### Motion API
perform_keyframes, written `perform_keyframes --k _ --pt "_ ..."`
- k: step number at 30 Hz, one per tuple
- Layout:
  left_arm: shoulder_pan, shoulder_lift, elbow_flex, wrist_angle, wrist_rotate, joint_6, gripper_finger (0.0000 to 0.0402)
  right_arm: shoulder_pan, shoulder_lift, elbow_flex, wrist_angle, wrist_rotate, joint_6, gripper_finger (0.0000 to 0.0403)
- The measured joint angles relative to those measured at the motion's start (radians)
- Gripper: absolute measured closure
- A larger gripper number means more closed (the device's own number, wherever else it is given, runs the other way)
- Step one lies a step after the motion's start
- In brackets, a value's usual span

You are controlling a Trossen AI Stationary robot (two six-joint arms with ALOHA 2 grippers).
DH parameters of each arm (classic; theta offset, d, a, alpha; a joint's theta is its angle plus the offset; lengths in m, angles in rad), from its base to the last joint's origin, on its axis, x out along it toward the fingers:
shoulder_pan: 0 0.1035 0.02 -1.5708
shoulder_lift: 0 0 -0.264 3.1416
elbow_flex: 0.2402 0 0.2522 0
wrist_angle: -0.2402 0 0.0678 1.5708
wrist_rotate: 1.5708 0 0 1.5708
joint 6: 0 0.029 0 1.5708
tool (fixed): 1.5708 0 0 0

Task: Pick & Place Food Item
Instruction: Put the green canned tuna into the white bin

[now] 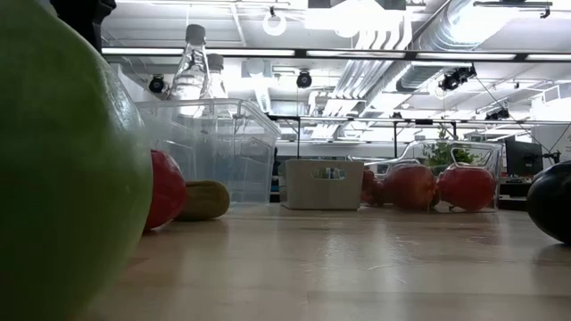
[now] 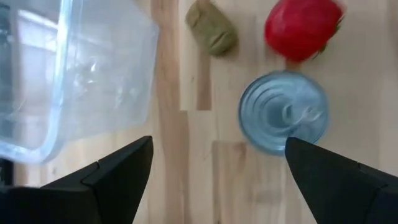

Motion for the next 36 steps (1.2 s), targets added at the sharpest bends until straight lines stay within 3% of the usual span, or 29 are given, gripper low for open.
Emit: perform_keyframes --k 5,11,15,21,26,36 --pt "-0.04 -0.014 -0.041 -0.013 -0.049 -0.007 0.0046 -0.006 0.0 0.0 -0.008 0.0 0.005 0.0009" --pt "-0.133 -0.096 -0.186 0.036 -0.176 -0.097 0.0046 -0.006 0.0 0.0 -0.05 0.004 0.03 0.0009" --pt "-0.189 -0.168 -0.273 0.168 -0.155 -0.108 0.0046 -0.009 0.0 0.0 -0.054 0.008 0.031 0.0009" --pt "-0.225 -0.28 -0.419 0.447 -0.118 0.037 0.0046 -0.037 0.0 0.0 -0.053 -0.002 0.038 0.0009" --pt "-0.224 -0.359 -0.556 0.636 -0.096 0.054 0.0046 -0.067 0.001 0.0 -0.054 -0.074 0.076 0.0009" --pt "-0.224 -0.383 -0.732 0.945 -0.104 0.038 0.0046 -0.099 0.002 0.0 -0.054 -0.131 0.089 0.0009"
